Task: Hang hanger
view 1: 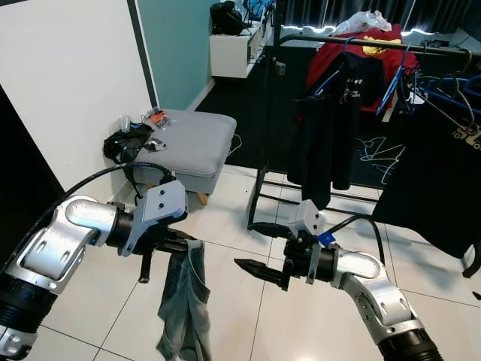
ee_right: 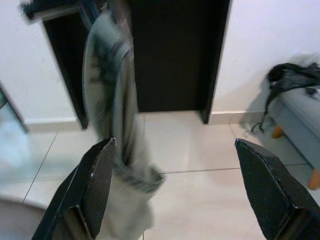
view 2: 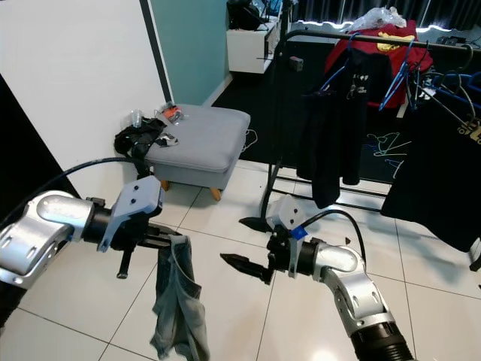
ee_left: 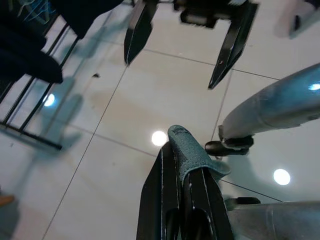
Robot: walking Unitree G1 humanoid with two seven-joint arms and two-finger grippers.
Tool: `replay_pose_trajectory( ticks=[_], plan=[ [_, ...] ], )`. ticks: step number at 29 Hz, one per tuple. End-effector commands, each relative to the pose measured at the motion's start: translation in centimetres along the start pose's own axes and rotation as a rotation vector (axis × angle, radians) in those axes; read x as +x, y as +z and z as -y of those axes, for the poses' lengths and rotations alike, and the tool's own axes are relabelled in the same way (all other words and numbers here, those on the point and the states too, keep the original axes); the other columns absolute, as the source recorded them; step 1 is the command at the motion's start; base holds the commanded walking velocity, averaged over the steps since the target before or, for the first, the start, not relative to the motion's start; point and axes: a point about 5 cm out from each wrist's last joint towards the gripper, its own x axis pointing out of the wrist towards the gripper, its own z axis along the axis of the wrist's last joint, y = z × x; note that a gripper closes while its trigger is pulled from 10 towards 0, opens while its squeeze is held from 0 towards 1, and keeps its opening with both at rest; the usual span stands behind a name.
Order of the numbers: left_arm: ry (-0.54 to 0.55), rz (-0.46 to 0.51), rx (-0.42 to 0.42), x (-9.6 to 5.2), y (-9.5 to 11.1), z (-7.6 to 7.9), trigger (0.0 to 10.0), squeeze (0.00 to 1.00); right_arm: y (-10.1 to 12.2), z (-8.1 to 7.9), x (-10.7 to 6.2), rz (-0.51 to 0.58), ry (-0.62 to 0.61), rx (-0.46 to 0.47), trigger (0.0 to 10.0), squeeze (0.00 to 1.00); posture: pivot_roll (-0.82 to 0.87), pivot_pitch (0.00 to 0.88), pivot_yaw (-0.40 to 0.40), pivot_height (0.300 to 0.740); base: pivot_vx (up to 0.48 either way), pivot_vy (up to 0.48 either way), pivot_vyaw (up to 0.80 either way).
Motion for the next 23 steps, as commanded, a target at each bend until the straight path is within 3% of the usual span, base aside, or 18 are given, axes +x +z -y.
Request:
replay_pose_trajectory(
  ticks=[1, 12, 15, 16, 17, 20, 21, 23],
  plan=[
    [-0.037, 0.0, 0.036, -0.3, 0.9, 0.0, 0.0, 0.0, 0.0, 0.1, 0.2, -0.029, 0.046, -0.054, 10.0, 1.0, 0.04, 0.015, 0.015, 0.74, 0.0, 0.0, 0.0],
    [-0.108, 0.054, 0.104, -0.8, 3.7, -0.2, 0.0, 0.0, 0.0, 1.0, 0.3, -0.061, 0.119, -0.134, 10.0, 1.0, 0.05, 0.021, 0.006, 0.74, 0.0, 0.0, 0.0],
    [-0.111, 0.056, 0.115, -0.8, 4.0, -0.3, 0.0, 0.0, 0.1, 1.5, 0.2, -0.055, 0.085, -0.149, 10.0, 1.0, 0.05, 0.021, 0.006, 0.74, 0.0, 0.0, 0.0],
    [-0.099, 0.043, 0.103, -0.7, 3.7, -0.3, 0.0, 0.0, 0.1, 2.1, 0.2, -0.058, 0.01, -0.15, 10.0, 1.0, 0.05, 0.022, 0.007, 0.74, 0.0, 0.0, 0.0],
    [-0.081, 0.014, 0.089, -0.5, 3.1, -0.3, 0.0, 0.0, -0.3, 2.8, 0.1, -0.078, -0.08, -0.136, 10.0, 0.81, 0.05, 0.022, 0.008, 0.74, 0.0, 0.0, 0.0],
    [-0.069, -0.007, 0.08, -0.4, 2.6, -0.3, 0.0, 0.0, -0.5, 3.2, 0.0, -0.094, -0.141, -0.126, 10.0, 0.81, 0.05, 0.023, 0.009, 0.74, 0.0, 0.0, 0.0],
    [-0.031, -0.016, 0.04, -0.1, 1.6, -0.2, 0.0, 0.0, -1.2, 4.0, -0.4, -0.123, -0.275, -0.084, 10.0, 0.0, 0.05, 0.024, 0.012, 0.74, 0.0, 0.0, 0.0],
    [0.022, -0.033, -0.031, 0.6, -0.1, 0.3, 0.0, 0.0, -2.2, 5.0, -1.1, -0.136, -0.48, 0.011, 10.0, 0.0, 0.04, 0.027, 0.019, 0.74, 0.0, 0.0, 0.0]
  ],
)
